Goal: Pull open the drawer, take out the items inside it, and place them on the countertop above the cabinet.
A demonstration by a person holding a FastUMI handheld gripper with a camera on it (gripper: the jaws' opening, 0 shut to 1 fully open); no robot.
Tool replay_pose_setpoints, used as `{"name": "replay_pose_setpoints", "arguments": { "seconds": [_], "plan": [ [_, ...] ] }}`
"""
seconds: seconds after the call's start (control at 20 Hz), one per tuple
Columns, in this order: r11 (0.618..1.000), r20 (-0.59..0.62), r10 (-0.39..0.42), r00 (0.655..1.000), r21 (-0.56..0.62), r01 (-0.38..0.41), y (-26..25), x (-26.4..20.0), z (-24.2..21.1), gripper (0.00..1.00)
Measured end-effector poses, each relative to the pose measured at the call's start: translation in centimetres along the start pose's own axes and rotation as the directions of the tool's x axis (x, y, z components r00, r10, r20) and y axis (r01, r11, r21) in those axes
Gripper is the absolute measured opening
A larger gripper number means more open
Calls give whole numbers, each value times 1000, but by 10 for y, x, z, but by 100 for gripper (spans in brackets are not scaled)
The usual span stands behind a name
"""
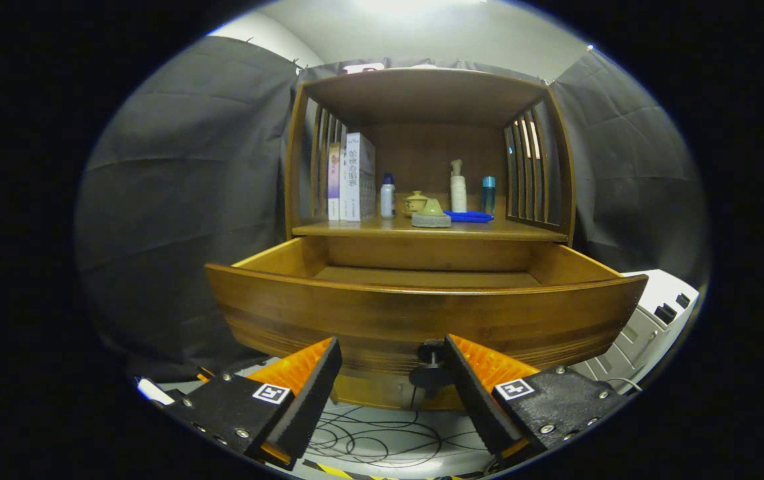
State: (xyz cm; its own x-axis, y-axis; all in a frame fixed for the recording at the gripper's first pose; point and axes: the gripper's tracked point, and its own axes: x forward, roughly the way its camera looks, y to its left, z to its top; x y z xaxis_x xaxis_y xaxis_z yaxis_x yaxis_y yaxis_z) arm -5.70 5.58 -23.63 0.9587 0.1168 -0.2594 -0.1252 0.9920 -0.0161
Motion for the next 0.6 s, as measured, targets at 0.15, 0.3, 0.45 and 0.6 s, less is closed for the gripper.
{"name": "replay_pose_setpoints", "arguments": {
  "seconds": [0.15,0.3,0.45,0.6],
  "plan": [
    [999,5,-29,1000,21,29,-6,15,4,96],
    [996,-16,-71,997,48,72,-12,18,0,92],
    [993,-34,-99,994,56,101,-13,21,-3,91],
    [993,-39,-106,994,57,108,-17,27,-1,91]
  ]
}}
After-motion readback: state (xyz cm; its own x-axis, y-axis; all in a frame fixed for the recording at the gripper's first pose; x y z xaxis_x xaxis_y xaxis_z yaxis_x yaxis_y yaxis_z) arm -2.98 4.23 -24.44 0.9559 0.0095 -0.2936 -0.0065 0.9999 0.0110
